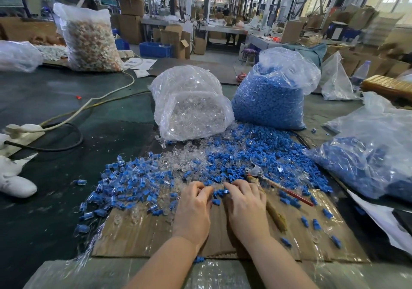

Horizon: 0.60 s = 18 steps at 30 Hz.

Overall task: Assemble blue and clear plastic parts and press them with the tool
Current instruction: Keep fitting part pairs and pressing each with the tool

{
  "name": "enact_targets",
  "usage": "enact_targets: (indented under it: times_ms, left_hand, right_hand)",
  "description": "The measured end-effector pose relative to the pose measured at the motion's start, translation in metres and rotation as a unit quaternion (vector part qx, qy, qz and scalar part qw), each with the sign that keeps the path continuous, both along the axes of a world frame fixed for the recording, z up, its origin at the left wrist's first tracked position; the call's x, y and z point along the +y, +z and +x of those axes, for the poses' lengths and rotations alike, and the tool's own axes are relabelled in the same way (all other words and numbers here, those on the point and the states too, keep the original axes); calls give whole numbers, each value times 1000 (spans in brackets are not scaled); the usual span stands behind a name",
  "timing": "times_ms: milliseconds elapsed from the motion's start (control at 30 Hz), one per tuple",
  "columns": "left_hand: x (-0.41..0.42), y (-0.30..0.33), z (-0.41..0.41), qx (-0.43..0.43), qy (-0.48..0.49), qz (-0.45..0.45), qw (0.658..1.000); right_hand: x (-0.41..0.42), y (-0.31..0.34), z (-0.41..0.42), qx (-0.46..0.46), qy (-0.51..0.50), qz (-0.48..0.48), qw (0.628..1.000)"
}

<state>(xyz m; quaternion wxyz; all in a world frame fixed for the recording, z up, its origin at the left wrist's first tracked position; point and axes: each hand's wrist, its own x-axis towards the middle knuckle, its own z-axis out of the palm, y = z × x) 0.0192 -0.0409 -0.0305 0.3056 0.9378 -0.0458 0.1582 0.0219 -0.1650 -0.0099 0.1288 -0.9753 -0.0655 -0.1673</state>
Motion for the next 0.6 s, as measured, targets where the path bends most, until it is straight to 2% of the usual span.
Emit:
enact_targets:
  times_ms: [167,467,600]
  left_hand:
    - [1,-3,3,2,-7,18,1000]
    - [2,1,-2,-35,-19,-14,999]
    - [2,5,-4,-36,-22,-34,999]
  right_hand:
    - [3,-9,4,30,31,5,999]
    - [3,-8,-5,-56,33,78,995]
    - [5,-7,-9,-105,84,39,990]
